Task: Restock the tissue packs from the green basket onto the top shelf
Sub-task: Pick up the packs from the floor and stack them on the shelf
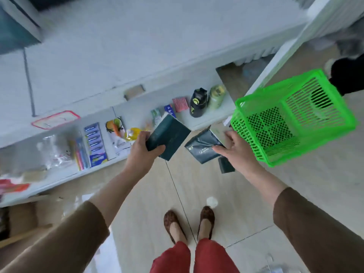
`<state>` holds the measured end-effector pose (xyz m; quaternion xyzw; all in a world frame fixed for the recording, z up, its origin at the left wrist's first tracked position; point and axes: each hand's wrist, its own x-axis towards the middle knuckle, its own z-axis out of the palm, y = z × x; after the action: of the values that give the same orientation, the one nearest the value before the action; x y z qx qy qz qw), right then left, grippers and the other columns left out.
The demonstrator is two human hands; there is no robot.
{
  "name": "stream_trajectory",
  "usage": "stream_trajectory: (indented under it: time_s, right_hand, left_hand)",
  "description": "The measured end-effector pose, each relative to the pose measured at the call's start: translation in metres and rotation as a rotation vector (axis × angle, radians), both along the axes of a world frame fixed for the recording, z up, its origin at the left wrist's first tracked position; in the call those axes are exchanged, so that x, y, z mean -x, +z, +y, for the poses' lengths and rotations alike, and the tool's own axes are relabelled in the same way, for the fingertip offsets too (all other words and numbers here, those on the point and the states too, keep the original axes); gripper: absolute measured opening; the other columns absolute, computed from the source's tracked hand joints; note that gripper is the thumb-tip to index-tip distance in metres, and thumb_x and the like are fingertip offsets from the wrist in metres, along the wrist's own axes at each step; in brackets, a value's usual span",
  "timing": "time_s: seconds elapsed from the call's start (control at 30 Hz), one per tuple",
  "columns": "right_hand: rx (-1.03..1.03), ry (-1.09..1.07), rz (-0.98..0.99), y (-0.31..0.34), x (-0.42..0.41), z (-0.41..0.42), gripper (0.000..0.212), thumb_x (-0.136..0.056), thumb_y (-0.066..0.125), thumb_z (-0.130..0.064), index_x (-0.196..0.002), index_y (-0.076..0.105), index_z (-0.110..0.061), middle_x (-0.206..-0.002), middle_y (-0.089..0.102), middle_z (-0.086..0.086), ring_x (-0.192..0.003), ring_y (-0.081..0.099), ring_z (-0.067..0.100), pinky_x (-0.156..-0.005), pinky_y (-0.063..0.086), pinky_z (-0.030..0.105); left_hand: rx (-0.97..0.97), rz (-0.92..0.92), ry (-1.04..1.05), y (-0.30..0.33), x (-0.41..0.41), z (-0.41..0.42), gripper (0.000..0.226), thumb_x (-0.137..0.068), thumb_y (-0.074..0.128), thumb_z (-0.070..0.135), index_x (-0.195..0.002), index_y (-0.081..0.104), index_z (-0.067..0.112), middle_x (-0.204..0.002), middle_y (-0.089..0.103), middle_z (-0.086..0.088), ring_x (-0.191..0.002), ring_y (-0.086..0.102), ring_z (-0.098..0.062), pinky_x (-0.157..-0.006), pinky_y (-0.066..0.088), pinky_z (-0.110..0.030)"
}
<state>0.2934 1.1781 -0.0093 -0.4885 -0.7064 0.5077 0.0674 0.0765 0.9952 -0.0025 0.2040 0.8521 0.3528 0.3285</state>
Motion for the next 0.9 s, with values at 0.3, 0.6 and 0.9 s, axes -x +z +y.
stream_trajectory:
  time_s: [0.3,0.6,0.9]
  right_hand:
    - [-0.061,0.121,0.217,0.172,0.059,0.013,0.048,-0.081,0.079,-0.016,-0.124,0.060,-0.020,-0.108,0.067,-0.005,-0.085,0.062,0.003,-0.075,0.046,0.016]
    - [0.004,0.168,0.386,0.186,0.171,0.080,0.044,-0.070,0.082,-0.032,-0.111,0.064,-0.033,-0.110,0.071,-0.008,-0.102,0.068,0.014,-0.090,0.051,0.033]
    - [0.033,0.162,0.390,0.170,0.293,0.141,0.039,-0.084,0.075,-0.009,-0.119,0.059,-0.012,-0.109,0.069,0.000,-0.091,0.064,0.012,-0.072,0.047,0.012]
  left_hand:
    - [-0.185,0.229,-0.085,0.177,0.078,-0.040,0.034,-0.073,0.077,0.033,-0.103,0.060,0.035,-0.105,0.059,0.008,-0.095,0.061,-0.019,-0.083,0.052,-0.042]
    - [-0.194,0.431,-0.097,0.228,0.190,0.008,0.033,-0.078,0.080,0.026,-0.103,0.058,0.030,-0.104,0.065,0.010,-0.095,0.062,-0.016,-0.082,0.051,-0.038]
    - [0.022,0.706,-0.067,0.231,0.298,0.074,0.048,-0.078,0.080,0.024,-0.121,0.059,0.019,-0.105,0.059,0.007,-0.114,0.045,-0.023,-0.092,0.044,-0.040]
